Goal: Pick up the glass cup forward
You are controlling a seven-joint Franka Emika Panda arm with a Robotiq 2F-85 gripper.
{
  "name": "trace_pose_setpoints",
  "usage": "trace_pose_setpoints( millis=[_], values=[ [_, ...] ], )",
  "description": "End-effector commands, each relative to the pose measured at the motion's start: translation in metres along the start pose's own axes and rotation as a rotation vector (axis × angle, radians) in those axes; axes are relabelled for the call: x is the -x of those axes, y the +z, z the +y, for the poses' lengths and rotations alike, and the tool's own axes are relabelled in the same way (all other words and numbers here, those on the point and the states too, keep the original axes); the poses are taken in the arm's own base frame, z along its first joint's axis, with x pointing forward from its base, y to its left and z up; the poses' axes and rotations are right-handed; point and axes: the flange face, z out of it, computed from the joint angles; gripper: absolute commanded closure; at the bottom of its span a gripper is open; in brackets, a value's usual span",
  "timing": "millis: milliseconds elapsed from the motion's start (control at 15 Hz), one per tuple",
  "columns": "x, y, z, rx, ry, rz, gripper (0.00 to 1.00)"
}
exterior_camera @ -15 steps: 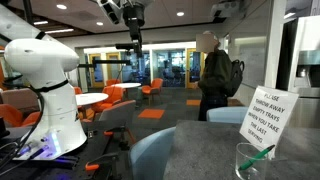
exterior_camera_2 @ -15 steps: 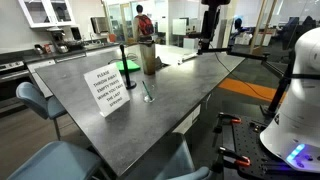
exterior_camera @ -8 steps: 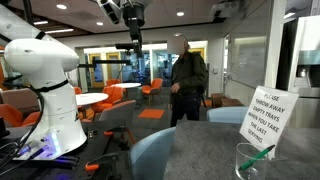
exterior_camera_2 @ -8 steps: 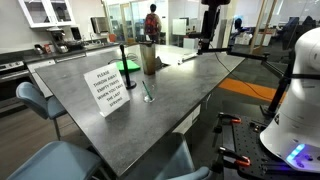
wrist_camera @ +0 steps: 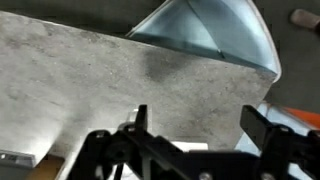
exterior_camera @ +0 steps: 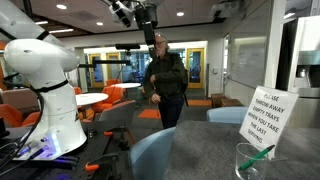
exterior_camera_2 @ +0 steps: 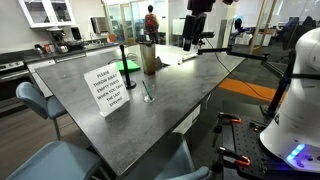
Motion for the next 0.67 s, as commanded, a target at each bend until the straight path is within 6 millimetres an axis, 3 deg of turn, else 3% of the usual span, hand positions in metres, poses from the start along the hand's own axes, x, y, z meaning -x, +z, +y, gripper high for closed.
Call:
trace_pose_setpoints(
  millis=[0, 400, 600],
  values=[
    [-0.040, 0.024, 0.024, -0.053, 0.025, -0.014, 0.00],
    [-0.092, 0.076, 0.086, -0.073, 0.103, -0.056, 0.00],
    [-0.111, 0.107, 0.106, -0.059, 0.078, -0.079, 0.00]
  ],
)
